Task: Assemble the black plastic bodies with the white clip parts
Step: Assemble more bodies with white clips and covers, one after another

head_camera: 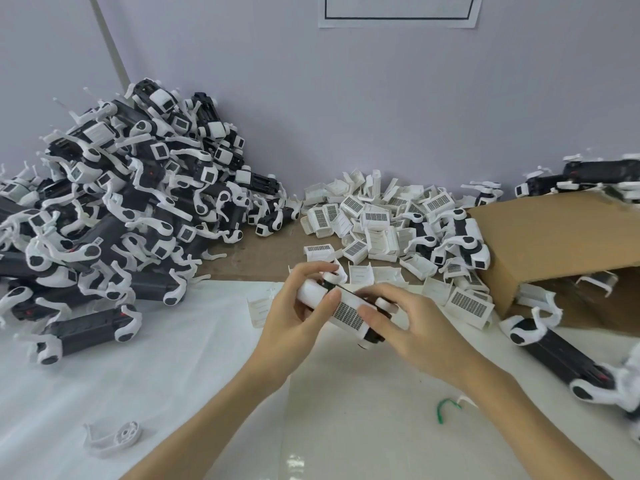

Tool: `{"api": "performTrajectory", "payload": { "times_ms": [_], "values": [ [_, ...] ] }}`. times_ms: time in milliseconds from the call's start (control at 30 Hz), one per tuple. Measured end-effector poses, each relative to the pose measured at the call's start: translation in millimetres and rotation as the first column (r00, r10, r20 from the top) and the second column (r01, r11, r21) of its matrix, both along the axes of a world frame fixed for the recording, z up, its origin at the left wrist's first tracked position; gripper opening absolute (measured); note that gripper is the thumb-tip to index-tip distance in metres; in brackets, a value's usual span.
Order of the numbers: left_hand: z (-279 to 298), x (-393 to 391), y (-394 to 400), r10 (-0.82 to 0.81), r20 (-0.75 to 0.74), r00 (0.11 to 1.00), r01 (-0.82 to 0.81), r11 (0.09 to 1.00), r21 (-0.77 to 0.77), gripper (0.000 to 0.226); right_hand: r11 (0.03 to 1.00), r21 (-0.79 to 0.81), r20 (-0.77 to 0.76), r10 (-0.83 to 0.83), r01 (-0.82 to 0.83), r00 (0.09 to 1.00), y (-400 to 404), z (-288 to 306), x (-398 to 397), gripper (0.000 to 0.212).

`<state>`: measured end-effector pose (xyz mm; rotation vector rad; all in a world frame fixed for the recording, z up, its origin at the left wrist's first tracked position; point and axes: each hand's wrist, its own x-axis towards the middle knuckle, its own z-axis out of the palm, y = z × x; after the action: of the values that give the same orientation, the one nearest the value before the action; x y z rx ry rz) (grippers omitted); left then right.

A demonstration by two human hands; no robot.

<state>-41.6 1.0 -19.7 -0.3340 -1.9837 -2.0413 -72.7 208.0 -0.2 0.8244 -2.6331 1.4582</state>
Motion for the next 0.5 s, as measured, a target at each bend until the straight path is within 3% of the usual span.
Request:
{"api": "performTrajectory", "payload": {
  "times_ms": [200,500],
  "values": [
    [-11.1,-4.7,-13.4,-0.038,-0.050,0.998,0.020,0.950,-0.312,0.043,0.979,0.186,-0.234,-0.041,0.086,0.971,1.5,-7.1,-2.4,0.033],
    [-14.1,-5.2,-6.0,-0.004,-0.095,0.995,-0.023,0.959,-0.283,0.035,0.973,0.210,-0.334,-0.025,0.101,0.942,-0.7,-7.4,-0.6,0.018]
  ]
}}
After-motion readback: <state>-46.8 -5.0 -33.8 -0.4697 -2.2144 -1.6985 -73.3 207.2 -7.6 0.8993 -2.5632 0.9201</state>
